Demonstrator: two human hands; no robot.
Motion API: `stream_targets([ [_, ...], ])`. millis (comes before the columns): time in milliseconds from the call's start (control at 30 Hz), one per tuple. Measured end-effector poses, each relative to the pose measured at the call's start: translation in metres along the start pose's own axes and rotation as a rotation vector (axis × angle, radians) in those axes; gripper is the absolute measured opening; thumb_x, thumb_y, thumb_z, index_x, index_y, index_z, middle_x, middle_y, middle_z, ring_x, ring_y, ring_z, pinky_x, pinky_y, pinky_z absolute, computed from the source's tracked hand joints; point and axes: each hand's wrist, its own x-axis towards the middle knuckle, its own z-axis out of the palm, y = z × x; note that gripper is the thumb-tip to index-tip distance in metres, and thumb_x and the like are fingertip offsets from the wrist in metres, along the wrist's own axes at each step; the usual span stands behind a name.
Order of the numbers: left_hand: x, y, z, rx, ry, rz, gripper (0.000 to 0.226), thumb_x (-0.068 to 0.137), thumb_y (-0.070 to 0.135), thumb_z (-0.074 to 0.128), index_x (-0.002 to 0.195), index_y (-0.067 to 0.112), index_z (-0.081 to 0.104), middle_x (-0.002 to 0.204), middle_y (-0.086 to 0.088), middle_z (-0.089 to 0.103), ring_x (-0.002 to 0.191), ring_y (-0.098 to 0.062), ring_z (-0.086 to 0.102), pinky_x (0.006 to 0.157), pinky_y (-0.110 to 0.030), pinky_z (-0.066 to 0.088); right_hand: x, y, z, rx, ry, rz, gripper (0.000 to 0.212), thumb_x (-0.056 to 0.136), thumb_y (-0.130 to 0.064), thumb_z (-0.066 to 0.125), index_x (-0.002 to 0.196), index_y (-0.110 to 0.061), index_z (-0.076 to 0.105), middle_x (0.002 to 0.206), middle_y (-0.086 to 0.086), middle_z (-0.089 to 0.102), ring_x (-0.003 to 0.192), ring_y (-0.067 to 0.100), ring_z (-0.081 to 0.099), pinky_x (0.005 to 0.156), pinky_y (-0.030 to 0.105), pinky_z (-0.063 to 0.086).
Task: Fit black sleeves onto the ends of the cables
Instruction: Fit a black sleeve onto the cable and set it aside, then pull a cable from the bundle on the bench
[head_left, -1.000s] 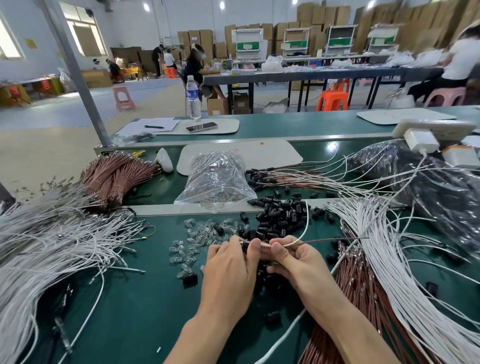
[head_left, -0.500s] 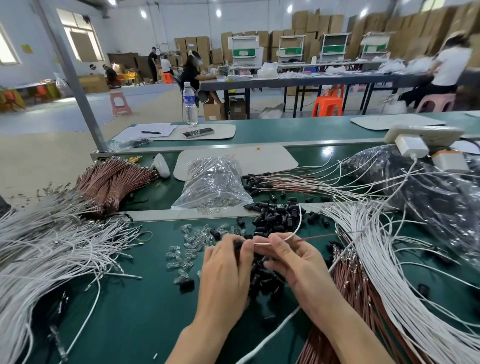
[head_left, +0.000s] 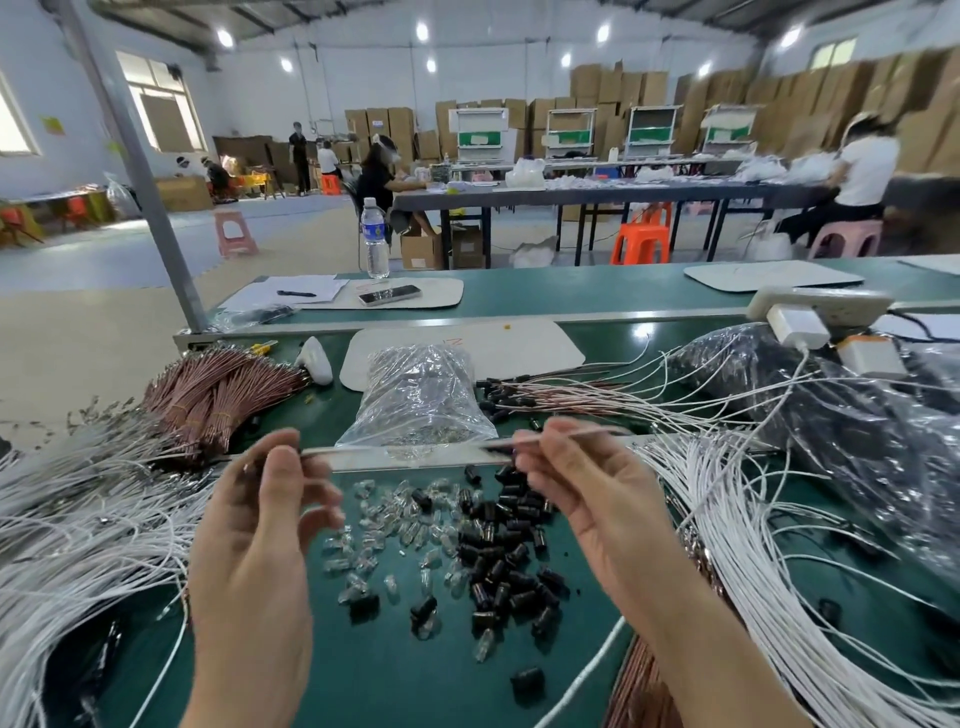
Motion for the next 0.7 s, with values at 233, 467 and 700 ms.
stream_targets([
  [233, 0.080, -0.001, 0.095, -0.145, -0.126, -0.328, 0.017, 0.101, 0.025, 0.057, 0.105, 0.012, 0.067, 0.084, 0.001, 0.075, 0.068, -0.010, 0.069, 0.057, -0.024, 0.057, 0.078, -0.095, 0.005, -0.181, 0.002, -0.288, 0.022, 0.087, -0.015, 0.068, 0.107, -0.006, 0.072, 0.101, 0.013, 0.077, 0.093, 0.021, 0.075, 0.078, 0.021, 0.060],
  [467, 0.113, -0.068, 0.154, 0.140, -0.263, -0.688, 0.030, 0.106, 0.019, 0.052, 0.128, 0.000, 0.049, 0.115, -0.017, 0.062, 0.083, -0.023, 0.066, 0.054, -0.028, 0.061, 0.123, -0.066, -0.087, -0.368, 0.201, 0.290, 0.037, 0.095, -0.014, 0.067, 0.125, 0.003, 0.055, 0.119, 0.030, 0.064, 0.105, 0.030, 0.071, 0.106, 0.034, 0.051],
  [700, 0.071, -0.092, 0.131, 0.651, -0.678, -0.609, 0.020, 0.107, 0.020, 0.047, 0.112, 0.007, 0.061, 0.094, -0.008, 0.068, 0.061, -0.012, 0.065, 0.055, -0.024, 0.058, 0.101, -0.038, -0.122, -0.216, 0.183, 0.122, 0.033, 0.093, -0.015, 0.067, 0.123, -0.005, 0.060, 0.112, 0.016, 0.075, 0.099, 0.024, 0.075, 0.083, 0.028, 0.061],
])
